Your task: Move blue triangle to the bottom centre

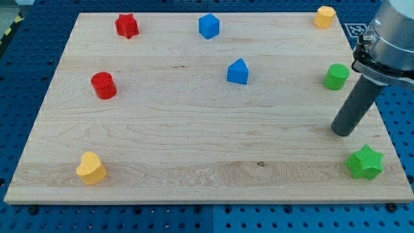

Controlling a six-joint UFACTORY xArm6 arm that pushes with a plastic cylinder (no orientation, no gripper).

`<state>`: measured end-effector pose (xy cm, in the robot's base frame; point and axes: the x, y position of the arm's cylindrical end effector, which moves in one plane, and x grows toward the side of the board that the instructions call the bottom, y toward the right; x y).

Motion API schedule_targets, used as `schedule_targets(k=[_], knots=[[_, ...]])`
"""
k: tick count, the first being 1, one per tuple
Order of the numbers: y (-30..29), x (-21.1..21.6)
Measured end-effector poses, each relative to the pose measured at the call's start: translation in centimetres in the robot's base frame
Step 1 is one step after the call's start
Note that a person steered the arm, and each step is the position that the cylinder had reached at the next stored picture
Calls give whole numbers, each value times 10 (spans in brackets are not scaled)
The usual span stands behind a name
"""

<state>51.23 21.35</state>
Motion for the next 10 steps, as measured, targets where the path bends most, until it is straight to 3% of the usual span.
schedule_targets(k=[4,7,8,10], knots=[[-44,-28],[-56,-107],[-81,-140],[-146,-134]])
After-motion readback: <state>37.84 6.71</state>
